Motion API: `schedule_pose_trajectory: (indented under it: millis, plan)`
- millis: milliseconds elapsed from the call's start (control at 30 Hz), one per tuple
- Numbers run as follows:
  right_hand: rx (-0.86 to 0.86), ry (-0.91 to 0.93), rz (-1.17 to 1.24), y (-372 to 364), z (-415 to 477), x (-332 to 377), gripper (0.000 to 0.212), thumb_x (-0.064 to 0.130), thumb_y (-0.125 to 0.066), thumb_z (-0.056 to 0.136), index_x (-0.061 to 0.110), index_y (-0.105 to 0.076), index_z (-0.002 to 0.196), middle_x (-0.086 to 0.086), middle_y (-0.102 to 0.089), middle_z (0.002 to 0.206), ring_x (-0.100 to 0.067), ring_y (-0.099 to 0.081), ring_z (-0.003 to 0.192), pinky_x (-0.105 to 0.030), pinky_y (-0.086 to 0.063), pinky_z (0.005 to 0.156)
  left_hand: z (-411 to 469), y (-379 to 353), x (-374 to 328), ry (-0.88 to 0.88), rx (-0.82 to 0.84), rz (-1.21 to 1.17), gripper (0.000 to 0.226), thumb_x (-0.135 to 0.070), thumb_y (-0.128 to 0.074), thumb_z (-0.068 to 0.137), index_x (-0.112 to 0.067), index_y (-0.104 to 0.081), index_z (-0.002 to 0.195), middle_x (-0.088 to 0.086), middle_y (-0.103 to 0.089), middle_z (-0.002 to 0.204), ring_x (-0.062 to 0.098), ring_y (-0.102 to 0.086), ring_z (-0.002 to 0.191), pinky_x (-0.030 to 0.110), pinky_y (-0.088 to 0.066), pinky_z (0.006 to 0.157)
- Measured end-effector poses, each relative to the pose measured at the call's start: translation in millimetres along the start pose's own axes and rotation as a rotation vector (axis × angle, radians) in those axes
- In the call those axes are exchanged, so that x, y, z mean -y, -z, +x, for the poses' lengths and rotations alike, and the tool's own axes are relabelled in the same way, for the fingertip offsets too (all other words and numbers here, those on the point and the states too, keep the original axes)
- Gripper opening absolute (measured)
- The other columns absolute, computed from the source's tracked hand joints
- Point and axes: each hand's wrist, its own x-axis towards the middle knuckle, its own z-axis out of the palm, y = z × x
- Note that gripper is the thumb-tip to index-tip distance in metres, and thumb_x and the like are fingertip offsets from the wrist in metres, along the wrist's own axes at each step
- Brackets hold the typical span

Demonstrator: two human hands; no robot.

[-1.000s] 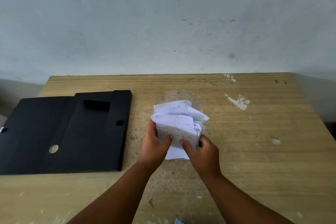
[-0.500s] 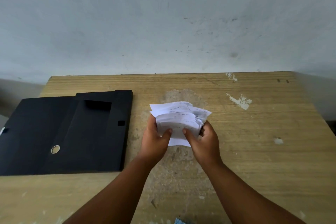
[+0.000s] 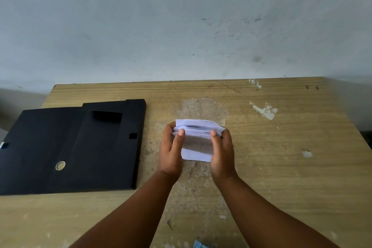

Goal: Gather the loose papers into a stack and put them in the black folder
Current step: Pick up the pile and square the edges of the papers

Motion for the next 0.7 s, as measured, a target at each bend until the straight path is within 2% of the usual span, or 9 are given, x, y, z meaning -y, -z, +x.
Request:
schedule_pose_trajectory:
  millis: [67,133,267,333,367,467,567,633,700]
  plan:
    - [-0.046,-0.026,0.021,-5,0,6,0.048,0.060,-0.045,0.083,0.018,-0.059,0.101,0.005,-0.065,0.093,0.003,-0.060,0.076,-0.014,-0.046,0.065,2,-6,-3,0.008,-0.079,-0.009,0.055,-0.062,-0.052,0.085,-0.014,-0.062,0.111,0.008,-0.068,0.103,0.016,-0.061,0.090,0.032,-0.050,0.077]
    - [-0.095,-0.058,0.033,-10,1,10,0.049,0.060,-0.044,0.085,0.014,-0.060,0.096,0.005,-0.065,0.087,0.001,-0.061,0.071,-0.013,-0.045,0.059,5,-11,-6,0.034,-0.166,-0.025,0.052,-0.065,-0.057,0.081,-0.016,-0.064,0.099,0.004,-0.067,0.092,0.015,-0.060,0.084,0.033,-0.048,0.073]
    - [-0.204,-0.079,0.022,-21,3,16,0.053,0.065,-0.051,0.080,0.014,-0.063,0.090,-0.001,-0.069,0.085,-0.016,-0.068,0.076,-0.031,-0.052,0.062,10,-21,-14,0.076,-0.253,-0.040,0.052,-0.069,-0.065,0.076,-0.017,-0.061,0.079,0.006,-0.062,0.078,0.021,-0.058,0.074,0.038,-0.048,0.065]
    - [-0.247,-0.090,0.030,-26,5,19,0.051,0.064,-0.059,0.083,0.013,-0.064,0.087,-0.003,-0.071,0.084,-0.018,-0.069,0.075,-0.031,-0.054,0.059,13,-25,-19,0.089,-0.282,-0.040,0.060,-0.065,-0.072,0.076,-0.007,-0.055,0.077,0.007,-0.058,0.075,0.021,-0.056,0.071,0.038,-0.047,0.062]
    - [-0.266,-0.098,0.034,-27,6,20,0.049,0.060,-0.062,0.085,0.011,-0.064,0.086,-0.002,-0.070,0.082,-0.017,-0.068,0.072,-0.026,-0.052,0.056,14,-27,-21,0.092,-0.297,-0.032,0.057,-0.059,-0.075,0.079,-0.007,-0.052,0.075,0.006,-0.056,0.073,0.020,-0.055,0.069,0.036,-0.047,0.061]
    - [-0.299,-0.124,0.008,-30,9,20,0.043,0.050,-0.060,0.091,0.008,-0.065,0.083,0.001,-0.066,0.075,-0.011,-0.063,0.066,-0.015,-0.044,0.048,16,-28,-20,0.124,-0.354,-0.010,0.028,-0.038,-0.073,0.092,-0.015,-0.060,0.083,0.001,-0.064,0.079,0.014,-0.062,0.072,0.031,-0.053,0.065]
    - [-0.302,-0.133,-0.015,-30,10,17,0.036,0.041,-0.055,0.096,0.009,-0.067,0.086,0.003,-0.066,0.078,-0.014,-0.062,0.073,-0.024,-0.045,0.060,13,-24,-17,0.158,-0.390,-0.062,0.013,-0.025,-0.060,0.101,-0.014,-0.064,0.096,-0.004,-0.063,0.086,0.006,-0.058,0.077,0.027,-0.046,0.075]
    - [-0.288,-0.132,-0.020,-29,8,15,0.033,0.039,-0.051,0.098,0.012,-0.067,0.087,0.003,-0.067,0.082,-0.017,-0.062,0.079,-0.030,-0.046,0.066,10,-23,-17,0.173,-0.377,-0.062,0.019,-0.025,-0.055,0.104,-0.011,-0.064,0.096,-0.008,-0.060,0.083,0.005,-0.053,0.077,0.025,-0.042,0.075]
    - [-0.252,-0.110,-0.041,-30,6,15,0.034,0.042,-0.048,0.100,0.014,-0.066,0.090,0.003,-0.067,0.086,-0.014,-0.062,0.080,-0.028,-0.045,0.067,8,-22,-17,0.170,-0.338,-0.048,0.026,-0.029,-0.054,0.105,-0.007,-0.064,0.097,-0.008,-0.060,0.083,0.006,-0.053,0.078,0.025,-0.042,0.073]
